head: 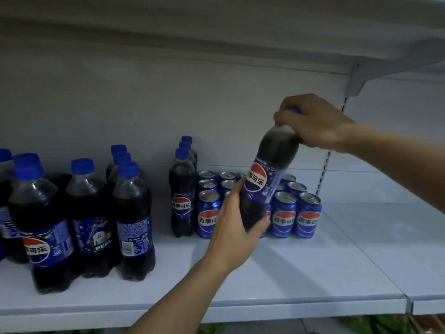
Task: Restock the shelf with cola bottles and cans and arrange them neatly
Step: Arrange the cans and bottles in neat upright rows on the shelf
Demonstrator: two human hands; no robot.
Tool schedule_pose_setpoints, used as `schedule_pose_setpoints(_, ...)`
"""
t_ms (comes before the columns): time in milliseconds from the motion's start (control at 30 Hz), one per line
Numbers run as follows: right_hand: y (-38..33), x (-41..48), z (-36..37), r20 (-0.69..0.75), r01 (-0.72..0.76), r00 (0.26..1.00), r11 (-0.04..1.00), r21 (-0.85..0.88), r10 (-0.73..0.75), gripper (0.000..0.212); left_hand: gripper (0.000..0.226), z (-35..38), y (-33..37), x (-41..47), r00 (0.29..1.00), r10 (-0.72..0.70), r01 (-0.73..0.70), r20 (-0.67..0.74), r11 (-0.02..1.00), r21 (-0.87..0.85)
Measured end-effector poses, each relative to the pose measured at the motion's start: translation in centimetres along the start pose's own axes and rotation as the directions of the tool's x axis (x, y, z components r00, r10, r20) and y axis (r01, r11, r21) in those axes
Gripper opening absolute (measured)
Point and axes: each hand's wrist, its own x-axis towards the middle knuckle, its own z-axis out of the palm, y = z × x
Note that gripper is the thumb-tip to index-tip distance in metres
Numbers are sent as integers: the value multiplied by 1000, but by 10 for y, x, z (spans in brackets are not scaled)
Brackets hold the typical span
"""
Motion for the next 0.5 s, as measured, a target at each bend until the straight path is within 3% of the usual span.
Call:
schedule_pose_setpoints(100, -12, 14, -2, -94, -1, 995, 954, 301, 31, 26, 84, -35, 14, 12, 951, 113, -78, -288, 989, 128)
schedule_pose_setpoints(167, -15, 23, -2, -87, -33, 993, 877, 479, 85, 27, 80, -69, 27, 24, 890, 247, -134, -384, 946, 296)
schedule_pose_setpoints(267, -23, 39, -3, -35, -89, 987, 712, 697, 157, 22, 79, -114, 55, 45, 904, 283, -115, -321, 882, 456)
schedule_pose_setpoints(333, -29, 52, -2, -21, -94, 986, 655, 750, 165, 21, 78, -139, 70, 63, 929, 271, -93, -251, 830, 551)
schedule_pose_setpoints(433, -46, 79, 1, -55, -56, 988, 671, 739, 144, 20, 78, -178, 81, 94, 979, 115, 32, -167, 726, 687)
schedule_pose_setpoints(500, -63, 100, 8, -111, -13, 987, 735, 678, 120, 22, 79, -207, 76, 109, 991, 3, 96, -131, 662, 743)
